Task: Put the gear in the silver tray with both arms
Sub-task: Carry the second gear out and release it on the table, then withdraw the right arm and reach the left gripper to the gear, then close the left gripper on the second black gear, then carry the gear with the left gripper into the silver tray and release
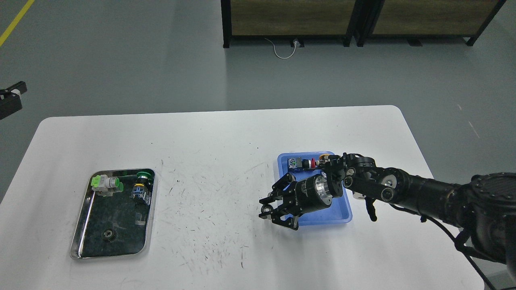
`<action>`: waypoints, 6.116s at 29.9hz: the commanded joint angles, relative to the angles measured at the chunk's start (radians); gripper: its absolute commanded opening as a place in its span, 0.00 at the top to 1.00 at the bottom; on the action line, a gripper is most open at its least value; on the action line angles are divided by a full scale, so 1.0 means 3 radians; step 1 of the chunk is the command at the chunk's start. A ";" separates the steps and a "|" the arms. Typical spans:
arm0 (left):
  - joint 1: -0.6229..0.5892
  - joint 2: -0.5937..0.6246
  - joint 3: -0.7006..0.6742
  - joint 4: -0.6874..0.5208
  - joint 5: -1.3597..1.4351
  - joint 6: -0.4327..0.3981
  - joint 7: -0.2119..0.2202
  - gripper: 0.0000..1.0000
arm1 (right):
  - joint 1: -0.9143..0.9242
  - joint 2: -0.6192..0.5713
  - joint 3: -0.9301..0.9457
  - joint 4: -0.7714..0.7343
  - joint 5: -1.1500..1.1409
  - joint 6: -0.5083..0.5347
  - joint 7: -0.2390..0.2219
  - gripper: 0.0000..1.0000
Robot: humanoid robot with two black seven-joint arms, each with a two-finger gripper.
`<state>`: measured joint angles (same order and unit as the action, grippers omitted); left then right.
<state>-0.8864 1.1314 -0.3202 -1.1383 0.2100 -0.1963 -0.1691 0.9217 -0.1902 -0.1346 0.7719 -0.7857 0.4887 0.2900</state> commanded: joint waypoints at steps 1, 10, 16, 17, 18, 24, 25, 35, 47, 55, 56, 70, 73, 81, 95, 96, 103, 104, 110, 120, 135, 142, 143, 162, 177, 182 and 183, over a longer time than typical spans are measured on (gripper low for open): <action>-0.0001 0.0023 0.0014 0.0000 0.0001 -0.0005 0.0001 0.03 | 0.0016 0.0128 -0.0083 -0.0032 -0.0009 0.0000 0.0000 0.69; -0.0001 0.0028 0.0019 -0.0005 -0.0005 -0.0005 0.0011 0.03 | 0.0067 0.0439 -0.0211 -0.0164 -0.0009 0.0000 0.0020 0.68; -0.0001 0.0064 0.0019 -0.0010 -0.0005 -0.0005 0.0032 0.03 | 0.0083 0.0634 -0.0216 -0.0318 -0.0009 0.0000 0.0035 0.68; -0.0001 0.0069 0.0019 -0.0010 -0.0005 -0.0005 0.0032 0.03 | 0.0083 0.0634 -0.0216 -0.0343 -0.0009 0.0000 0.0040 0.68; -0.0001 0.0074 0.0019 -0.0010 -0.0005 -0.0010 0.0032 0.03 | 0.0083 0.0634 -0.0216 -0.0369 -0.0009 0.0000 0.0046 0.67; -0.0001 0.0094 0.0019 -0.0010 -0.0005 -0.0010 0.0032 0.03 | 0.0108 0.0634 -0.0175 -0.0568 -0.0004 0.0000 0.0051 0.53; -0.0001 0.0089 0.0019 -0.0010 -0.0005 -0.0010 0.0032 0.03 | 0.0113 0.0634 -0.0165 -0.0594 -0.0004 0.0000 0.0061 0.50; -0.0006 0.0125 0.0014 -0.0030 -0.0005 -0.0010 0.0027 0.03 | 0.0139 0.0634 -0.0129 -0.0666 0.0006 0.0000 0.0092 0.36; -0.0001 -0.0038 0.0045 -0.0235 0.0092 -0.0307 -0.0040 0.02 | 0.0154 0.0359 0.0238 -0.0998 0.0098 0.0000 0.0087 0.12; 0.0065 -0.0687 0.0244 -0.0399 0.0614 -0.0292 -0.0040 0.02 | 0.0343 -0.0122 0.0923 -0.1315 0.0144 0.0000 0.0092 0.11; 0.0086 -0.0805 0.0254 -0.0399 0.0619 -0.0287 -0.0040 0.02 | 0.0384 -0.0178 0.1005 -0.1361 0.0159 0.0000 0.0087 0.11; 0.0459 -0.2114 0.0275 -0.0215 0.1064 -0.0123 -0.0024 0.02 | 0.0696 -0.0394 0.1282 -0.1750 0.0344 0.0000 0.0092 0.10; 0.0541 -0.2262 0.0275 -0.0164 0.1202 -0.0067 -0.0029 0.02 | 0.0711 -0.0394 0.1277 -0.1796 0.0344 0.0000 0.0092 0.10; 0.0746 -0.2866 0.0275 0.0102 0.1631 0.0138 -0.0075 0.02 | 0.0727 -0.0399 0.1267 -0.1872 0.0344 0.0000 0.0092 0.10; 0.0899 -0.3480 0.0443 0.0746 0.1954 0.0291 -0.0234 0.02 | 0.0732 -0.0409 0.1262 -0.1898 0.0349 0.0000 0.0092 0.09; 0.0899 -0.3490 0.0469 0.0757 0.1954 0.0312 -0.0244 0.02 | 0.0732 -0.0414 0.1262 -0.1898 0.0349 0.0000 0.0097 0.09; 0.0945 -0.3577 0.0628 0.0961 0.1913 0.0399 -0.0326 0.02 | 0.0717 -0.0414 0.1267 -0.1898 0.0349 0.0000 0.0097 0.09; 0.0950 -0.3577 0.0628 0.0972 0.1913 0.0399 -0.0326 0.02 | 0.0717 -0.0414 0.1267 -0.1898 0.0349 0.0000 0.0097 0.09; 0.0976 -0.3577 0.0628 0.1110 0.1898 0.0399 -0.0362 0.02 | 0.0717 -0.0414 0.1267 -0.1898 0.0349 0.0000 0.0097 0.09; 0.0986 -0.3577 0.0622 0.1115 0.1852 0.0399 -0.0372 0.15 | 0.0722 -0.0414 0.1267 -0.1898 0.0349 0.0000 0.0097 0.09; 0.0981 -0.3577 0.0771 0.1094 0.1857 0.0394 -0.0362 0.74 | 0.0706 -0.0419 0.1267 -0.1898 0.0349 0.0000 0.0112 0.09; 0.0935 -0.3587 0.0802 0.1054 0.1857 0.0394 -0.0331 0.83 | 0.0696 -0.0419 0.1267 -0.1898 0.0349 0.0000 0.0117 0.09; 0.0910 -0.3587 0.0796 0.1043 0.1852 0.0394 -0.0321 0.83 | 0.0696 -0.0424 0.1267 -0.1898 0.0349 0.0000 0.0117 0.09; 0.0526 -0.3184 0.0715 0.0773 0.1530 0.0332 -0.0219 0.83 | 0.0722 -0.0486 0.1277 -0.1898 0.0364 0.0000 0.0143 0.08; 0.0551 -0.1446 0.0587 -0.0168 0.1125 0.0199 -0.0157 0.83 | 0.0722 -0.0317 0.1287 -0.1954 0.0364 0.0000 0.0163 0.08; 0.0796 -0.1256 0.0582 -0.0194 0.1125 0.0225 -0.0173 0.83 | 0.0727 -0.0240 0.1287 -0.1990 0.0364 0.0000 0.0158 0.08; 0.0837 -0.1230 0.0577 -0.0189 0.1120 0.0235 -0.0178 0.83 | 0.0727 -0.0240 0.1282 -0.1990 0.0364 0.0000 0.0158 0.08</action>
<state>-0.6743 0.7374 -0.1456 -1.1945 0.5476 -0.1323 -0.2168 1.1393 -0.2683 0.2516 0.1776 -0.6764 0.4887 0.3382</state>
